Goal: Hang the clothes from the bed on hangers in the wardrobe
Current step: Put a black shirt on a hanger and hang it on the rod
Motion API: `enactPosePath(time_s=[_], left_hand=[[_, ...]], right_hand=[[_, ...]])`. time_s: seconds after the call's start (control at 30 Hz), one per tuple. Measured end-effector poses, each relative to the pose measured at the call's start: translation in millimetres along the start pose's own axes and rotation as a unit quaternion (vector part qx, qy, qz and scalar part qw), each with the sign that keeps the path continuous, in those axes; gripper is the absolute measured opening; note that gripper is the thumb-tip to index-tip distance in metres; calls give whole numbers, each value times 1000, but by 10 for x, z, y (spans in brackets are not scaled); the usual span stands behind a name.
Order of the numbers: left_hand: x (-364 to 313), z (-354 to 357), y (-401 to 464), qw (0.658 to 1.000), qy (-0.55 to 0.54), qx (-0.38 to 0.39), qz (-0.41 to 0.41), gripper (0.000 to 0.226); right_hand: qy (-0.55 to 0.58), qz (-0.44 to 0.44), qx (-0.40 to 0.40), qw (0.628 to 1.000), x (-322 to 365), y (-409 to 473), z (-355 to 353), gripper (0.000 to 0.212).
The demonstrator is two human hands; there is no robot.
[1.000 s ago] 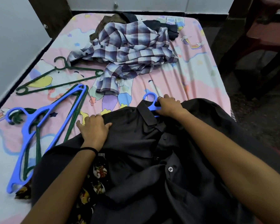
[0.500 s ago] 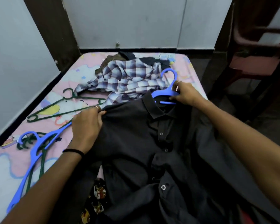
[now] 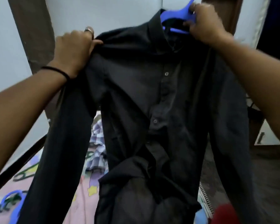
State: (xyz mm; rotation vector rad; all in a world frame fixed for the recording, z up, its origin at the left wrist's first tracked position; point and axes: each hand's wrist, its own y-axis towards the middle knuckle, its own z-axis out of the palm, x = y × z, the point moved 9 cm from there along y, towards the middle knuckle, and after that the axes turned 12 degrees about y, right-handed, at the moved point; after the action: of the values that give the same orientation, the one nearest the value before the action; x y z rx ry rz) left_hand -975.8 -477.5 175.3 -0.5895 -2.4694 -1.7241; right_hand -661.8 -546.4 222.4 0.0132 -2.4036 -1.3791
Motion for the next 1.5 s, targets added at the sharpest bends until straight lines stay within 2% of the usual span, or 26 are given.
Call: enactPosePath(time_s=[0.13, 0.27, 0.37, 0.43, 0.5, 0.6, 0.7, 0.8, 0.87, 0.93, 1.0, 1.1, 1.27, 1.33, 1.5], left_hand=[[-37, -461, 619, 997, 12, -73, 21, 49], [-282, -714, 961, 993, 13, -98, 63, 51], [-538, -864, 1025, 989, -7, -125, 83, 44], [-820, -856, 986, 983, -14, -125, 132, 43], [-1086, -694, 938, 984, 0, -75, 162, 40], [-1289, -464, 902, 994, -61, -22, 83, 38], [-1616, -353, 934, 986, -165, -2, 14, 46], [-2136, -196, 1003, 948, -311, 59, -20, 69], [-2662, -96, 1094, 941, -331, 64, 11, 75], [-3253, 71, 1204, 934, -343, 76, 59, 68], [-3837, 327, 1298, 928, -342, 92, 114, 47], [-4535, 755, 1396, 911, -371, 103, 147, 21], [-5574, 1402, 1519, 901, -374, 89, 201, 15], [-5950, 1707, 1594, 890, -370, 98, 248, 10], [-6788, 2132, 1910, 843, -399, 160, 323, 25]], right_hand=[[-52, -44, -126, 990, 328, 353, -961, 41], [-116, -74, -142, 980, 489, 472, -1525, 36], [-140, -71, -198, 967, 440, 346, -1843, 33], [-142, -36, -172, 974, 277, 260, -1924, 34], [-184, -11, -112, 977, 69, 154, -1883, 30], [-216, -16, -123, 968, -184, -69, -1934, 24], [-235, -21, -165, 958, -452, -236, -2083, 24], [-250, -20, -162, 954, -833, -386, -2168, 29], [-269, -25, -157, 950, -1167, -483, -2190, 29], [-275, -25, -162, 947, -1584, -576, -2212, 27], [-273, -13, -161, 948, -2072, -668, -2170, 25], [-264, 13, -142, 954, -2841, -810, -2045, 25], [-244, 70, -123, 959, -4070, -833, -1854, 25], [-253, 92, -107, 957, -4507, -752, -1740, 25], [-281, 105, -83, 950, -5341, -479, -1839, 26]])
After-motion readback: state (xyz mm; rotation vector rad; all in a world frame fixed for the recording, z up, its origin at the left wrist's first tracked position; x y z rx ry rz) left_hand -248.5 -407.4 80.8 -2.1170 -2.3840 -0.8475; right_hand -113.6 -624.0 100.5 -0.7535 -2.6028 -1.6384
